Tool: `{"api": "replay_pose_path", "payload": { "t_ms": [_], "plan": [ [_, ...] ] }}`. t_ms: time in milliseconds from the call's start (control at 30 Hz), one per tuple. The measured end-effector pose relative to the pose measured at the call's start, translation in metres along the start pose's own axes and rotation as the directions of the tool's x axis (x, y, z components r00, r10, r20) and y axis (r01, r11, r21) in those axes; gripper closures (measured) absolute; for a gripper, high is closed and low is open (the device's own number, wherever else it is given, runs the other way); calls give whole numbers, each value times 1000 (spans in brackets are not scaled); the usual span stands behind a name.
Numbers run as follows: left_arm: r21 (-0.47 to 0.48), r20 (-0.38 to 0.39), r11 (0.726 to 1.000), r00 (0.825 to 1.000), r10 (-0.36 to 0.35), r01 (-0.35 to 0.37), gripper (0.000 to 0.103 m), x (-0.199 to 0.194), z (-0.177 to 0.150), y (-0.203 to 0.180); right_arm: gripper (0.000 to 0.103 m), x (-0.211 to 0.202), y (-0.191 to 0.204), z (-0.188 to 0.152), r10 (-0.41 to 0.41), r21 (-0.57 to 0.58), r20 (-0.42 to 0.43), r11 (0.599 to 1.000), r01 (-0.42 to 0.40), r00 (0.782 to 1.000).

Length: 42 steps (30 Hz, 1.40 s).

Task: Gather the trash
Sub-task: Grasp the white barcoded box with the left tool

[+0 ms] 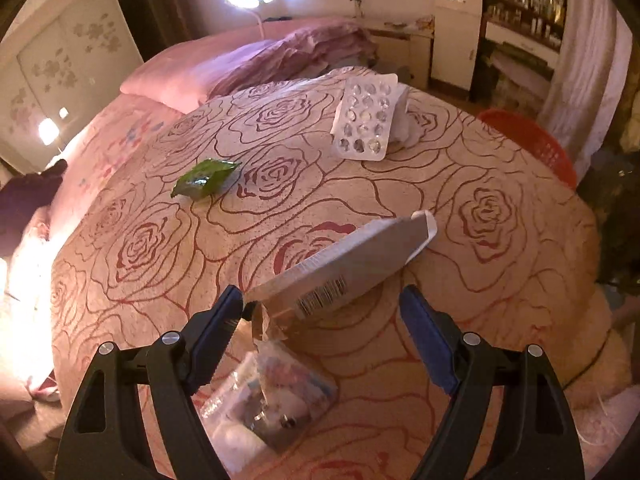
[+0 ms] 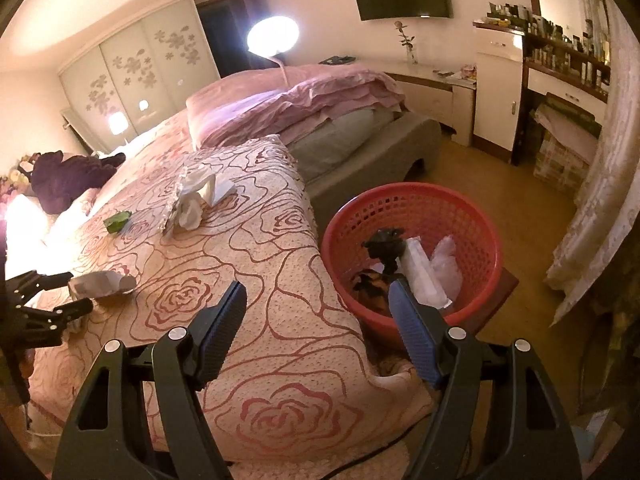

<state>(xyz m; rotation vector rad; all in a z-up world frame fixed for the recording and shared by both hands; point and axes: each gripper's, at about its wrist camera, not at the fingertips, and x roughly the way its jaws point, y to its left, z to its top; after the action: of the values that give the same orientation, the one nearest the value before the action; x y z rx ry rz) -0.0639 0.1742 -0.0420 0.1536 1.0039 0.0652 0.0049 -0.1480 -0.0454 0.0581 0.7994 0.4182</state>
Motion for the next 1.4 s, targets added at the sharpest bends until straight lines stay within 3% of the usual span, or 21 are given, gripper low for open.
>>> {"api": "replay_pose_path", "payload": {
  "t_ms": [467, 567, 700, 967, 1200, 1400],
  "plan": [
    [-93, -37, 996, 999, 0, -4, 26, 28, 22, 12, 32, 2, -7, 0, 3, 22, -4, 1000, -3, 1000],
    [-70, -16, 997, 1000, -26, 24, 26, 26, 25, 11, 32, 5, -9, -2, 1, 31, -6, 1000, -1, 1000],
    [-38, -42, 998, 998, -45, 44, 26, 36, 29, 7, 32, 5, -9, -3, 6, 30, -11, 1000, -6, 1000],
    [-60, -64, 990, 989, -133, 130, 26, 20, 22, -1, 32, 3, -9, -3, 3, 41, -13, 999, -2, 1000],
    [26, -4, 998, 998, -55, 55, 26, 2, 30, -2, 32, 3, -10, -2, 4, 41, -12, 999, -3, 1000],
    [82, 3, 994, 997, -79, 79, 26, 9, 43, -3, 32, 3, -10, -2, 5, 40, -14, 999, -4, 1000]
  ]
}}
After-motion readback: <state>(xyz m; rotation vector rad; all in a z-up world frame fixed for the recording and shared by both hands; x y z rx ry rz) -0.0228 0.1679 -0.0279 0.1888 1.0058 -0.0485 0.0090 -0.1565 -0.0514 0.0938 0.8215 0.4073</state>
